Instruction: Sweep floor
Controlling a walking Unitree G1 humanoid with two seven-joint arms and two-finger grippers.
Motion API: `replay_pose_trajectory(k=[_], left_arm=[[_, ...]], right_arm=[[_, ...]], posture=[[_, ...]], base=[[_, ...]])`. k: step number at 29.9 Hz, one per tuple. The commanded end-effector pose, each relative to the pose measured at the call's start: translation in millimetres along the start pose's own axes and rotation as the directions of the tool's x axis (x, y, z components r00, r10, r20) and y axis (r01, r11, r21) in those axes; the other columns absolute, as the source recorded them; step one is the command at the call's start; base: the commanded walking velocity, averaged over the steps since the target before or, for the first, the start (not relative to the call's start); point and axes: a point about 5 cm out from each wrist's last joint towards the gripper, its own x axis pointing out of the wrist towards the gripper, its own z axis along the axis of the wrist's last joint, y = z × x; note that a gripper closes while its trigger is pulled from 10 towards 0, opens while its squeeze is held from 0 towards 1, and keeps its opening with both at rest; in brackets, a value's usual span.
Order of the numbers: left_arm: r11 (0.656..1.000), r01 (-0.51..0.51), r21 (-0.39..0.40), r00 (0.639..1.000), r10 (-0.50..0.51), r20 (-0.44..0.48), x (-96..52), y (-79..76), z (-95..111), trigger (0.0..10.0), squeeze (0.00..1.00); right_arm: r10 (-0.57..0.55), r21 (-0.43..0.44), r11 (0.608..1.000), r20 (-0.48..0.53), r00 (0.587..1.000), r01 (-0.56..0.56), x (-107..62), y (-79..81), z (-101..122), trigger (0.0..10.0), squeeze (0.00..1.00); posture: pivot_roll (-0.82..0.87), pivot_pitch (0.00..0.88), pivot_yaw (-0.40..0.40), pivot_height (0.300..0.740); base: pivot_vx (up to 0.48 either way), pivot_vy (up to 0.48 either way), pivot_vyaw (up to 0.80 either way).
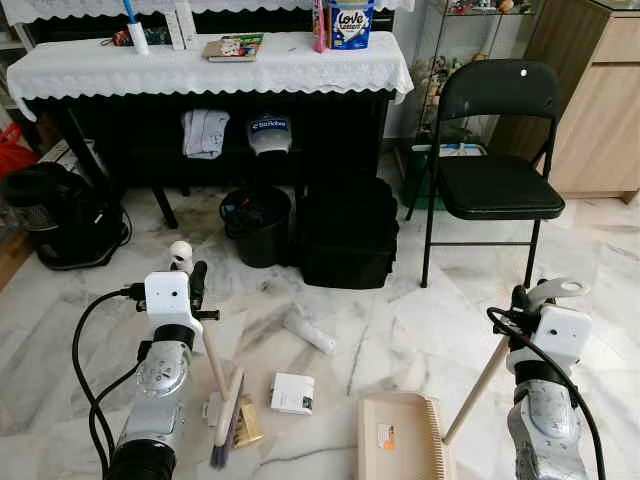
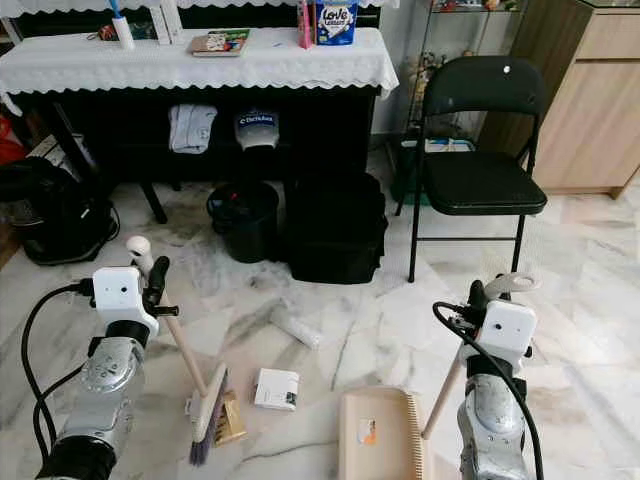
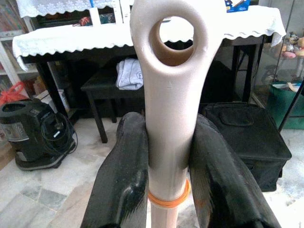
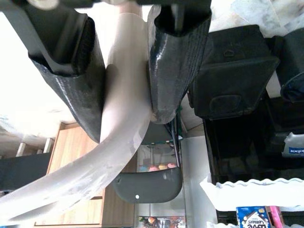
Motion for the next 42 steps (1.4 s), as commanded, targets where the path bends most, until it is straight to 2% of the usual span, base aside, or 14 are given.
replay_pose_trajectory(k=[1, 14, 27, 42], left_arm=[[1.0, -0.009, 0.013, 0.999, 0.008, 0.051, 4.4, 4.4, 10.0, 10.0, 0.0], [1.0, -0.006, 0.0, 0.999, 0.006, 0.05, 5.9, 4.0, 10.3, 10.0, 0.0], [1.0, -0.009, 0.01, 0.999, 0.009, 0.049, 6.3, 6.1, 11.2, 10.0, 0.0], [1.0, 0.008, 0.002, 0.998, -0.008, 0.062, 7.1, 3.1, 13.0, 10.0, 0.0]], right_arm=[[0.006, 0.0, 1.0, 0.043, 0.999, -0.006, 3.8, 1.6, 9.1, 10.0, 0.0], [0.009, 0.003, 1.0, 0.046, 0.999, -0.01, 4.8, 2.6, 9.7, 10.0, 0.0], [0.004, 0.011, 1.0, 0.045, 0.999, -0.004, 3.9, 3.6, 9.4, 10.0, 0.0], [-0.002, 0.014, 1.0, 0.048, 0.999, 0.002, 4.4, 3.2, 9.6, 10.0, 0.0]], posture=[[-0.09, 0.0, 0.03, 0.74], [-0.09, 0.0, 0.029, 0.74], [-0.08, 0.0, 0.032, 0.74], [-0.08, 0.0, 0.035, 0.74]], base=[[0.0, 0.0, 0.0], [0.0, 0.0, 0.0], [0.0, 0.44, 0.0], [0.0, 0.0, 0.0]])
